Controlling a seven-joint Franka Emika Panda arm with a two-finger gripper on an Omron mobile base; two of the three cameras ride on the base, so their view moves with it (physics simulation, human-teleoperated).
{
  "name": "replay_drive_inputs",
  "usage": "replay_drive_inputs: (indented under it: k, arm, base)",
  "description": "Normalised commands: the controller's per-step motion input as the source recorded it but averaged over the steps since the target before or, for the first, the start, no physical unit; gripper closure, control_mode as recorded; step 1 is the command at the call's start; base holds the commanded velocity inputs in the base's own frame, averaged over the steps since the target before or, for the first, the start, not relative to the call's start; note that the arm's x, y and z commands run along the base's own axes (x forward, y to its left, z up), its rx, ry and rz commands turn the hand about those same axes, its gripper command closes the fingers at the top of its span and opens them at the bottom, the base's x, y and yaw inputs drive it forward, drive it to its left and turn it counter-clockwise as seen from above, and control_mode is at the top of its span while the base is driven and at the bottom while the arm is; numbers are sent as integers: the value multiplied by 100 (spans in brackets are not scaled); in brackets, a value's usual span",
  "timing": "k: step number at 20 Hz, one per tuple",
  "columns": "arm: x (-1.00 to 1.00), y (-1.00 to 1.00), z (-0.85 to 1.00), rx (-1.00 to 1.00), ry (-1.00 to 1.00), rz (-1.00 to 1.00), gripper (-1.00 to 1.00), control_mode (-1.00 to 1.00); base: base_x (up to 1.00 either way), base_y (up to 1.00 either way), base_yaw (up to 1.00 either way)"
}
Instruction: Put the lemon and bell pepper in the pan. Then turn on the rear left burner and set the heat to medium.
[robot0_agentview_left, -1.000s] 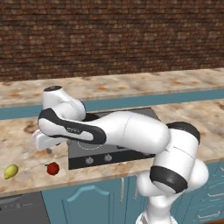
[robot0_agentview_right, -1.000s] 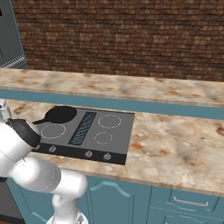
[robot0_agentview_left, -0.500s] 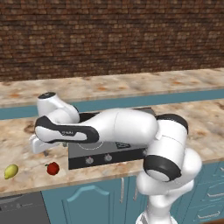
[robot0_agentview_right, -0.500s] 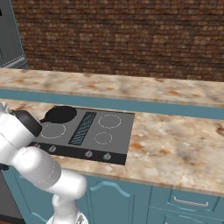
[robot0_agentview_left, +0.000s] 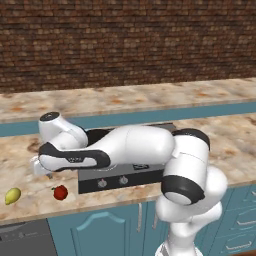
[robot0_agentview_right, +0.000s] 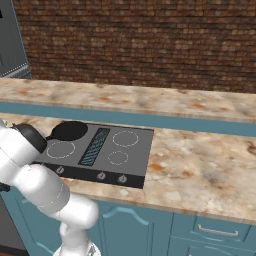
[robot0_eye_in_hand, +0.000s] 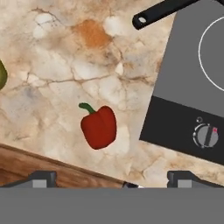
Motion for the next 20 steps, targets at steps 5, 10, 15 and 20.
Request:
replay_drive_inputs:
  k: [5,10,15,20]
  arm:
    - [4,17,-39,1,0,-42,-100,-100]
    - [16,22,-38,0,2,-23,-100,-100]
    - [0,2,-37,0,3,-5,-100,-100]
    - [8,0,-19,0,0,0,-100,-100]
  base:
    - [0,0,0]
    - [0,0,0]
    - [0,0,0]
    - [0,0,0]
